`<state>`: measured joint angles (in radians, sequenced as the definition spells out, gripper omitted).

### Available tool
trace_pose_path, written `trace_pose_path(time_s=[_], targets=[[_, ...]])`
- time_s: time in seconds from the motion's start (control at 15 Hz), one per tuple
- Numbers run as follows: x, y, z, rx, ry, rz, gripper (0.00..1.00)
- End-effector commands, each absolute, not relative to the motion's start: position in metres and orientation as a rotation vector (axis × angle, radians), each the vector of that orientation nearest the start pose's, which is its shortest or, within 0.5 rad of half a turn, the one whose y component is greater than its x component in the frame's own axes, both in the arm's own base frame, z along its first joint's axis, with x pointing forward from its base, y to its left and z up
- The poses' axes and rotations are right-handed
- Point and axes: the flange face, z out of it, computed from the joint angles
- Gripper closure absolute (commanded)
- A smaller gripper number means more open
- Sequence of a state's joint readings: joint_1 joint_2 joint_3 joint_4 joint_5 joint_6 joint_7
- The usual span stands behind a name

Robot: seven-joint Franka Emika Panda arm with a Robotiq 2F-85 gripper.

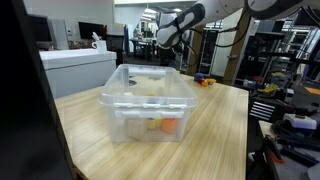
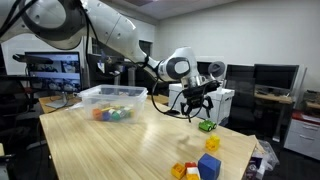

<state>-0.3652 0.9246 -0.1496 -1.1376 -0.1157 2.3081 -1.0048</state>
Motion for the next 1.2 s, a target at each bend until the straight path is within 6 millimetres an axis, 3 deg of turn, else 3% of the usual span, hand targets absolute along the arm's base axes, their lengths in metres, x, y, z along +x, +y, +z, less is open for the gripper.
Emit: trace_pose_path(time_s=[0.0,0.33,0.73,0.87,1.0,1.07,1.13], targets=[[0.717,-0.358,0.275,-3.374,-0.868,-0.075,0.0],[0.722,-0.371,0.268,-3.459,-0.62,-0.025,0.0],[0.734,-0.357,0.248,-3.44,-0.44,0.039,0.0],[0.74,-0.351,0.251,-3.431,-0.456,0.018,0.0],[0.746,-0.344,0.263,-3.4,-0.606,-0.042,0.0],[0.743,-0.347,0.251,-3.422,-0.517,-0.02,0.0],[0.745,-0.344,0.254,-3.418,-0.546,-0.034,0.0]])
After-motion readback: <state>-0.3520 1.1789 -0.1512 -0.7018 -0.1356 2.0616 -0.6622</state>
